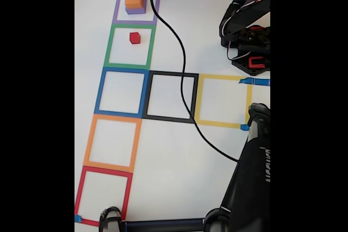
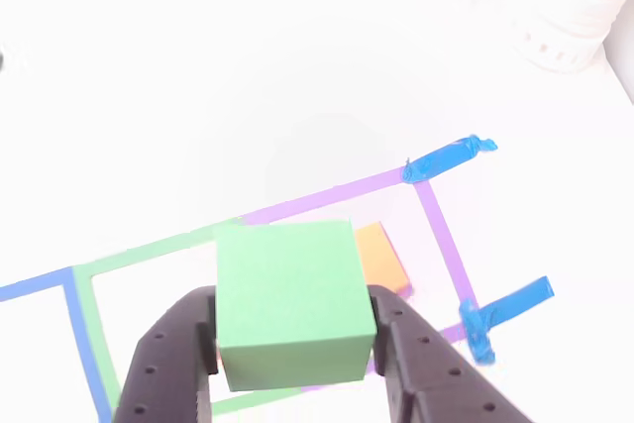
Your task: Tower of hanoi
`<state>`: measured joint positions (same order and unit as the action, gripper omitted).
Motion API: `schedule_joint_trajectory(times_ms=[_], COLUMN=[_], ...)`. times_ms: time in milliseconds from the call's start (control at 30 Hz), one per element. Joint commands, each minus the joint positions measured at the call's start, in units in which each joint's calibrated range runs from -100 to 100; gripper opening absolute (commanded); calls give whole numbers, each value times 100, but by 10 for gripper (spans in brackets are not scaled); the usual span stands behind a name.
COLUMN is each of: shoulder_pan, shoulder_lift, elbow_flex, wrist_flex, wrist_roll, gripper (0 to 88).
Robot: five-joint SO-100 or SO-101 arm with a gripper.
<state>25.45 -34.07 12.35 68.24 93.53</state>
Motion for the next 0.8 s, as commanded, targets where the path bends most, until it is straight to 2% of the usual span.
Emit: schedule_joint_trajectory(times_ms=[0,133,300,467,633,767], shoulder_pan=[-417,-925,-1558,-2517,-3178,-3619], shoulder_lift=[140,60,-417,-982,-1345,-1587], elbow_flex=[-2508,-3362,-3271,-2781,-1962,-1144], wrist_flex=[2018,2707,3095,3160,3103,2796], wrist_roll=[-333,-570,-553,-790,-384,-299], gripper=[72,72,73,72,70,69])
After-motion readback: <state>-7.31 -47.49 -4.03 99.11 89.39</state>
